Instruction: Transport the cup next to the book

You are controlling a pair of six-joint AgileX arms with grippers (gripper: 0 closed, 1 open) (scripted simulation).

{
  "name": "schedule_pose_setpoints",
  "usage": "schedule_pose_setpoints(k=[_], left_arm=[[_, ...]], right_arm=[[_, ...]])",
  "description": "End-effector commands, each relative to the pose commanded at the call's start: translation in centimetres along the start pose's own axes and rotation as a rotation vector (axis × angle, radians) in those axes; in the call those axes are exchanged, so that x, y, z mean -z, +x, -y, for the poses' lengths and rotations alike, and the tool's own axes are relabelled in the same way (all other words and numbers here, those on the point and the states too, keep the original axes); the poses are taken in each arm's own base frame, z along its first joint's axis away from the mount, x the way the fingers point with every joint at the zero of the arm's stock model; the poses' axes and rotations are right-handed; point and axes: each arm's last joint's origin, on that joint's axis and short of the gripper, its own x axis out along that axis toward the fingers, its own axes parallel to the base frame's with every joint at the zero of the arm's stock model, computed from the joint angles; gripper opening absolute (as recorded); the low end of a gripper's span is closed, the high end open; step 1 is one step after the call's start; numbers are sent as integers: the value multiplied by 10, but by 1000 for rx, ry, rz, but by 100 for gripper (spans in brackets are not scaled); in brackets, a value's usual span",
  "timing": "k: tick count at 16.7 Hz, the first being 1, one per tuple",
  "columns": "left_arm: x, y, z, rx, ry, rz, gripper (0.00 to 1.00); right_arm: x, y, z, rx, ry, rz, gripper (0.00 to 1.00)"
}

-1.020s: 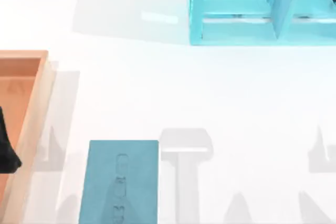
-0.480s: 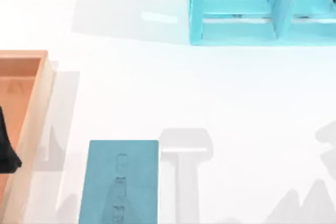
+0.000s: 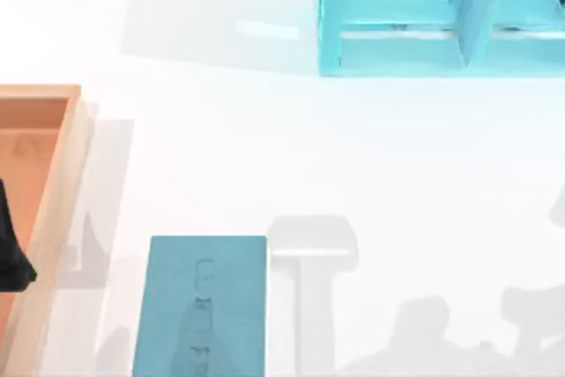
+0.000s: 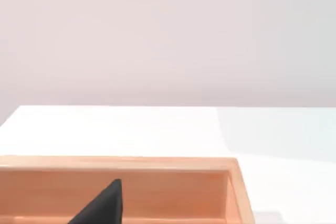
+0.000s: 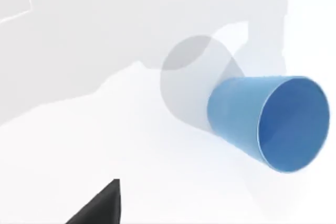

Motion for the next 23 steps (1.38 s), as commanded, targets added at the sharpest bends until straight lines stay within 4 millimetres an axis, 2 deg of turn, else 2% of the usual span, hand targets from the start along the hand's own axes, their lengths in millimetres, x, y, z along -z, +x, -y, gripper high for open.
schedule_pose_setpoints(k=[7, 11, 15, 21, 23], left_arm=[[0, 0, 0, 0, 0, 0, 100], [0, 0, 0, 0, 0, 0, 100], [0, 0, 0, 0, 0, 0, 100], [0, 0, 0, 0, 0, 0, 100], [0, 0, 0, 0, 0, 0, 100]], right_arm=[[0, 32, 77, -337, -398, -84, 100], [4, 52, 107, -483, -578, -55, 100], [0, 59, 119, -529, -675, -51, 100], [1, 59, 119, -526, -674, -51, 100], [3, 69, 114, -532, -673, -51, 100]])
